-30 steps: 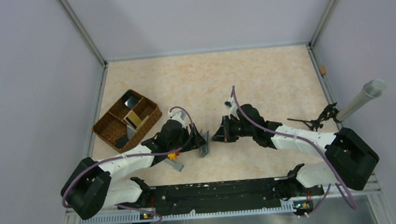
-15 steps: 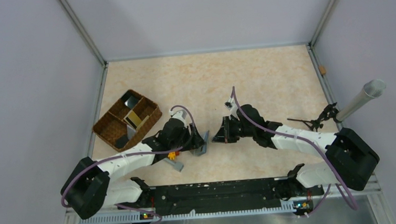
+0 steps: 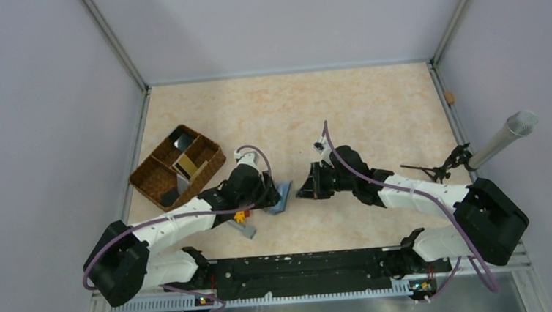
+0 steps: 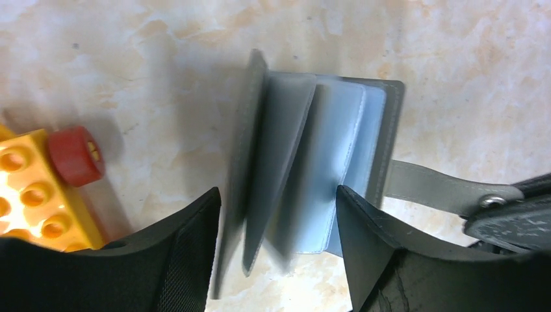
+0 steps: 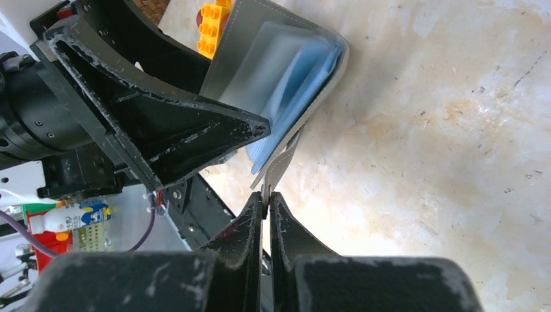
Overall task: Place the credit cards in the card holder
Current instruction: Open the card holder at the center of the board.
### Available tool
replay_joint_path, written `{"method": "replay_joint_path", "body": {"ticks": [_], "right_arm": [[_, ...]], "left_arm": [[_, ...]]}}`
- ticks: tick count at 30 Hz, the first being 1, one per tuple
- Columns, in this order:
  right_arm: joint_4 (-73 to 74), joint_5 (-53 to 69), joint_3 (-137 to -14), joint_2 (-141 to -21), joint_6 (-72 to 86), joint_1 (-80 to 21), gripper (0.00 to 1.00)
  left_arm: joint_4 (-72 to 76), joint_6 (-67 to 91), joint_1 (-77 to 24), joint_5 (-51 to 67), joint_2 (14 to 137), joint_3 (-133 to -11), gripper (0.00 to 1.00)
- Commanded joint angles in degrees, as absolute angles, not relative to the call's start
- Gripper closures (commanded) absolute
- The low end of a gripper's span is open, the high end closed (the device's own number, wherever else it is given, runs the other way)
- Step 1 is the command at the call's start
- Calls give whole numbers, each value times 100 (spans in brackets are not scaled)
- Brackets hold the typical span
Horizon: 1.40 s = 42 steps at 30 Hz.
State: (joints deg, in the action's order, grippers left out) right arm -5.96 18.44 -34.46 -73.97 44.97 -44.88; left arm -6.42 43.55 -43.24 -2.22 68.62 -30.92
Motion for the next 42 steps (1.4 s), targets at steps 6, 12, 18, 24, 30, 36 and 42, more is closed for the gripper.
{"method": "replay_joint_path", "body": {"ticks": [6, 12, 18, 24, 30, 36, 42], "right_arm": [[-760, 1811, -3564, -7283, 4404, -4555, 100], [-769, 1783, -3535, -7340, 4404, -4560, 100], [-666, 1495, -3453, -7427, 4406, -4558, 100], [-534, 1213, -3424, -7654, 4408, -4556, 100], [-91, 361, -3392, -7663, 4475, -4560, 100], [289, 238, -3667, -7365, 4280, -4555, 79], [108, 335, -3781, -6774, 4078, -4602, 69]], "left_arm": [[-1166, 4065, -4368, -951, 6719, -3326, 35], [-1195, 4078, -4377, -1108, 6611, -3301, 43], [-1139, 4087, -4382, -1079, 6557, -3259, 61], [-935, 4176, -4386, -859, 6487, -3141, 80], [-767, 4316, -4381, -702, 6362, -2992, 96], [-616, 4423, -4386, -530, 6348, -2903, 100], [-570, 4597, -4386, -504, 6297, -2836, 100]]}}
